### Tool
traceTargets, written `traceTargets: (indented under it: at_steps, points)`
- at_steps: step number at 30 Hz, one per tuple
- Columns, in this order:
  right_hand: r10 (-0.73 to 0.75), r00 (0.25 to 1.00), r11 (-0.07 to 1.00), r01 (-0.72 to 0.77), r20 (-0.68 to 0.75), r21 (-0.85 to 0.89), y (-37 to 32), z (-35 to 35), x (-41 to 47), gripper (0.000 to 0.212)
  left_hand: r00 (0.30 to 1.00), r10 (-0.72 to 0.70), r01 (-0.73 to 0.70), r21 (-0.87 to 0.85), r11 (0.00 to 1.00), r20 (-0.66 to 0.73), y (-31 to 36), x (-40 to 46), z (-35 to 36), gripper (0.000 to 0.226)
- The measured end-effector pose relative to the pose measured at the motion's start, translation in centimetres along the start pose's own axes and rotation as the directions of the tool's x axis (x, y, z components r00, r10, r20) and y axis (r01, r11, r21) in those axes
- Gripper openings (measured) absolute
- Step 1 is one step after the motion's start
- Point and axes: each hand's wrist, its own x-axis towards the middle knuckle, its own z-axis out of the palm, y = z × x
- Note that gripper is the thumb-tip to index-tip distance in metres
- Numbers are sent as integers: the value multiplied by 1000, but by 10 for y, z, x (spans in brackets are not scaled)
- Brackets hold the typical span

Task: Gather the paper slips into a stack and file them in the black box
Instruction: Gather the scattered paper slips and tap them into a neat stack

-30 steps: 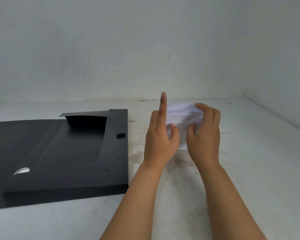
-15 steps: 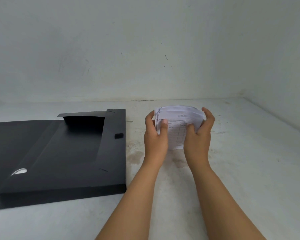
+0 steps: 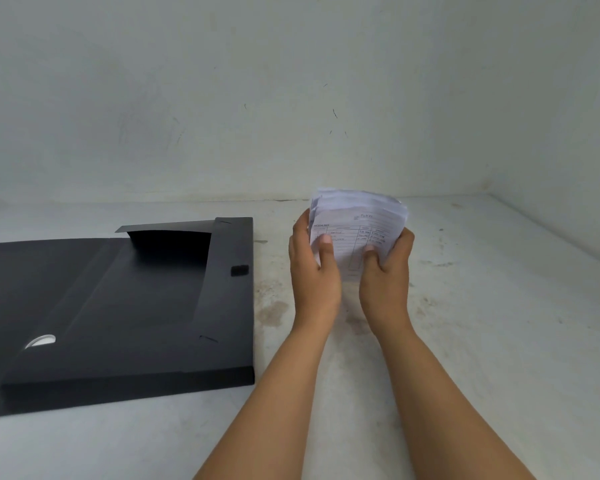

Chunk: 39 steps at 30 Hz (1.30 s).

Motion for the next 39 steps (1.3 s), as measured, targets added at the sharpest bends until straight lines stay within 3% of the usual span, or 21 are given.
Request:
traceTargets:
  at_steps: [6,12,17,20,26,30,35,39]
  points:
    - [26,999,999,-27,24,30,0,-4,3,49,998,-56,56,17,998,42,-6,0,-3,59]
    - [152,988,982,-154,22,111,6,-2,1,44,988,-98,101,-18,995,122,-6,-3,-1,62]
    - [155,987,977,-160,48,139,13,2,3,29,979,-101,106,-19,994,176,-11,-1,2,68]
    - [109,993,987,-114,47,112,11,0,3,38,987,-52,55,-17,998,150,-11,-1,2,71]
    - [-179,984,983,179,7,-48,-1,-8,3,76,976,188,-211,257,943,114,-2,0,-7,79]
    - [-301,952,915,305,54,-266,-6,-12,0,63,928,318,-370,397,840,192,4,1,-11,70]
    - [-323,944,867,322,64,-380,-3,-11,0,45,915,353,-402,512,759,196,6,0,-13,57]
    - [-301,952,888,300,52,-347,-3,-9,-1,48,938,305,-347,432,832,166,5,-1,-11,64]
